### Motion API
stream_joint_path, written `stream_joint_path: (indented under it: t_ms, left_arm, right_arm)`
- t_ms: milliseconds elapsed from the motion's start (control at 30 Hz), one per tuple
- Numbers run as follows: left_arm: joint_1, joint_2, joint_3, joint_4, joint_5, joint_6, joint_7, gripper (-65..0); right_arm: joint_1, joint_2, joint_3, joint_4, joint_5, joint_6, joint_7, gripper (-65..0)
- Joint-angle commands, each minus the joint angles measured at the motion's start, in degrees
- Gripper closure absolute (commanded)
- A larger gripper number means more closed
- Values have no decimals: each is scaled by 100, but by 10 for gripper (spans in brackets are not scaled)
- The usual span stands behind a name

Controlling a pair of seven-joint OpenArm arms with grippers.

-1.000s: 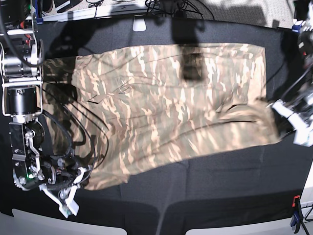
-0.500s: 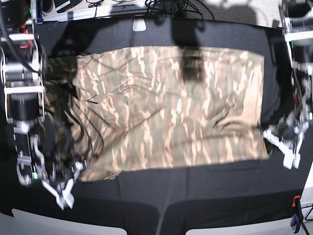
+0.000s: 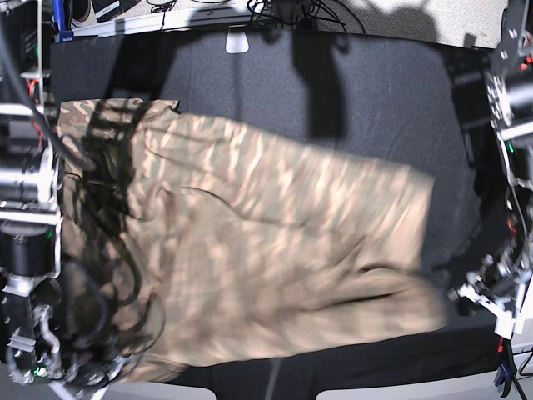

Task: Layout the t-shirt on the table in an organized manner, then fold the t-shirt properly
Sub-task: 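Lift and unfold the strip with both grippers, spreading it wide, then pull the shirt corner outward with the left gripper to flatten it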

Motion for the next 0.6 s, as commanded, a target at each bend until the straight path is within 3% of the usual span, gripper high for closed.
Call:
stream_joint_path:
  t_ms: [0,200,367,467,500,567]
  left_arm:
    - [-247,-74,-24,39,-92,-42,-133,0]
    - [-264,-46,-24,9,-118,-42,94,0]
    - [-264,46,-24,9,-125,-66,415,0]
    - [-267,166,-24,9,-179,-68,614,-185]
    - [-267,221,-24,9,-177,-68,691,-223]
    - [-267,330,-24,11,-179,-72,885,-236]
  right_arm:
    - [319,22,31,90,24,-55,160,0]
    - [326,-85,31,90,-52,-57,-13,0]
    - [243,-114,31,87,-831,-319,-63,0]
    - [254,-111,33,87,-1233,-511,-157,0]
    - [251,-111,33,87,-1303,-509,-164,0]
    - [251,-111,31,87,-1386,-505,-164,0]
